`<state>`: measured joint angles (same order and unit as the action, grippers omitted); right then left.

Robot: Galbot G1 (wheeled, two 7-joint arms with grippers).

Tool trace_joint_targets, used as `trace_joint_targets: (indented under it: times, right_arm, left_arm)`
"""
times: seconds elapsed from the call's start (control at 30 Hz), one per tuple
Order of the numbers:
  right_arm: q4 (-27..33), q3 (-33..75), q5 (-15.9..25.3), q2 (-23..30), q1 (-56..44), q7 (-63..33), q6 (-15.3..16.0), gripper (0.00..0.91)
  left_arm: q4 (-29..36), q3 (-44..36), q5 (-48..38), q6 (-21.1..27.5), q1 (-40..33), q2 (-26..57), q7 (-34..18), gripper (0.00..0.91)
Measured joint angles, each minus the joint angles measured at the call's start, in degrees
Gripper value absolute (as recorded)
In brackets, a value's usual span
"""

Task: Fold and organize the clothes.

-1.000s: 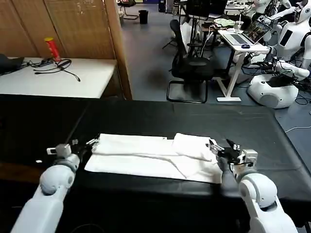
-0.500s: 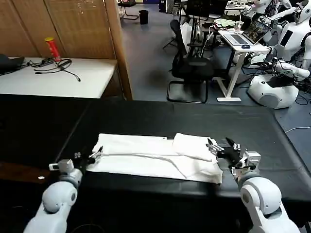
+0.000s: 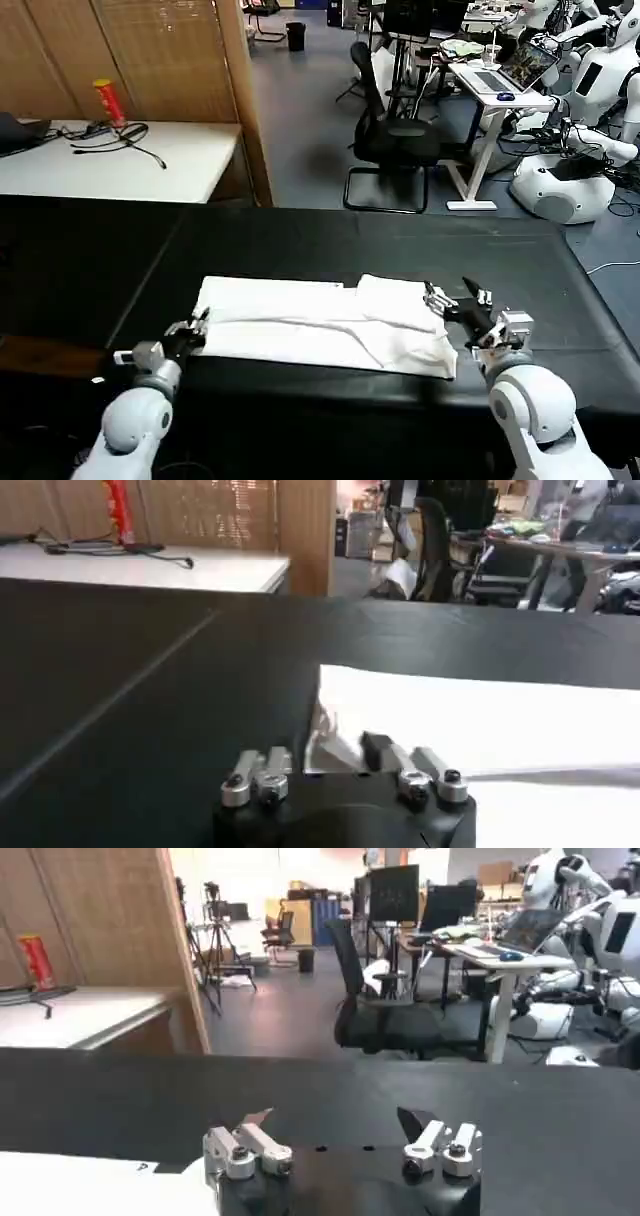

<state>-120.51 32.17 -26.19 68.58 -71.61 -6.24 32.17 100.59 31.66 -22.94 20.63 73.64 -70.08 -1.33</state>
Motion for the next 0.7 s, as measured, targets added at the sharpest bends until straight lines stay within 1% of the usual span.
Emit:
trace_joint_targets:
  times: [0.13,0.27,0.4,0.6,0.7]
  right_arm:
    - [-0.2,0.3,0.0,0.0,0.0,0.0,-0.1,0.878]
    - [-0.4,0.8,0.0,-0.1,-0.1,0.0,-0.2,0.878]
    - [-0.4,0.8,0.0,0.3,-0.1,0.0,-0.2,0.878]
    - [-0.4,0.4,0.5,1.1,-0.3,0.0,-0.2,0.878]
    - [-0.4,0.4,0.8,1.4,-0.7,-0.1,-0.2,0.878]
  left_arm:
    - [0.1,0.1,1.1,0.6,-0.7,0.5,0.7,0.0]
    - [0.0,0.5,5.7,-0.2,-1.2,2.1,1.6,0.0]
    - [-1.2,1.9,12.5,-3.7,-1.4,6.8,2.7,0.0]
    - [-4.3,4.3,16.0,-7.7,-1.7,16.8,3.1,0.0]
    - [-5.3,4.7,16.7,-8.0,-1.8,20.3,3.0,0.0]
